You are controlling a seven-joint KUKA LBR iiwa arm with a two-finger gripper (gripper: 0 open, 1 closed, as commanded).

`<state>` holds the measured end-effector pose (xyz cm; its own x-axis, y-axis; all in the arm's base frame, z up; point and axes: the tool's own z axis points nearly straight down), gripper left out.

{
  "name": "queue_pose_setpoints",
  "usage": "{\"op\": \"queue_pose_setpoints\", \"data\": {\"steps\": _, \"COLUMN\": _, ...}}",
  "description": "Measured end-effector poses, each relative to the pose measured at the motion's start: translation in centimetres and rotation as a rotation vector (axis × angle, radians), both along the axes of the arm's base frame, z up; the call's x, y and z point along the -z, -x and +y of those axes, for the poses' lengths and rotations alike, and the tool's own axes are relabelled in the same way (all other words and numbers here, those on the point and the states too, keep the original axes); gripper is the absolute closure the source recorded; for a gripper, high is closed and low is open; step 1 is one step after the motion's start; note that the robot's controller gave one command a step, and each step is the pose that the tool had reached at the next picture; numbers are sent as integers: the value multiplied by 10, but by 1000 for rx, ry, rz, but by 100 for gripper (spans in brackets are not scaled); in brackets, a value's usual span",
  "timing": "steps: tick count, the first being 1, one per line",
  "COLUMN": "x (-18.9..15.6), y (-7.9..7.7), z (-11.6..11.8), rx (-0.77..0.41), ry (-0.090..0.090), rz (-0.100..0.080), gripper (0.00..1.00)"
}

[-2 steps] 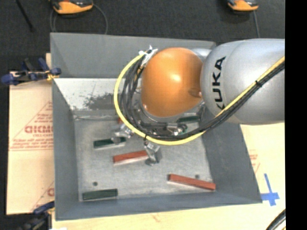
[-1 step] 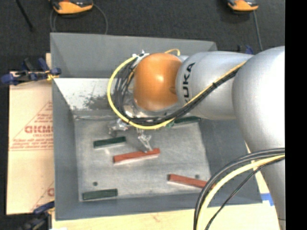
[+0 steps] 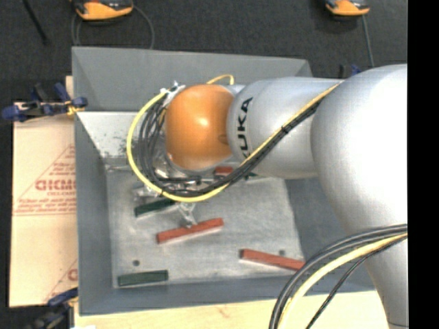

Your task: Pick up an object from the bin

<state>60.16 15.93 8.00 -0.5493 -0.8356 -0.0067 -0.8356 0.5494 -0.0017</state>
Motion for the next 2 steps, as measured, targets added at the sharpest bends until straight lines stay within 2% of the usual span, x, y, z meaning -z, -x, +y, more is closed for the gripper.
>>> {"op": "queue_pose_setpoints", "data": {"steps": 1, "x": 0, "y": -1, "z": -3, "rx": 8, "ry": 0, "rz": 0, "gripper": 100}}
{"op": "queue_pose_setpoints", "data": {"steps": 2, "x": -154, "y": -41, "z": -6, "rx": 114, "ry": 0, "rz": -10, "gripper": 100}}
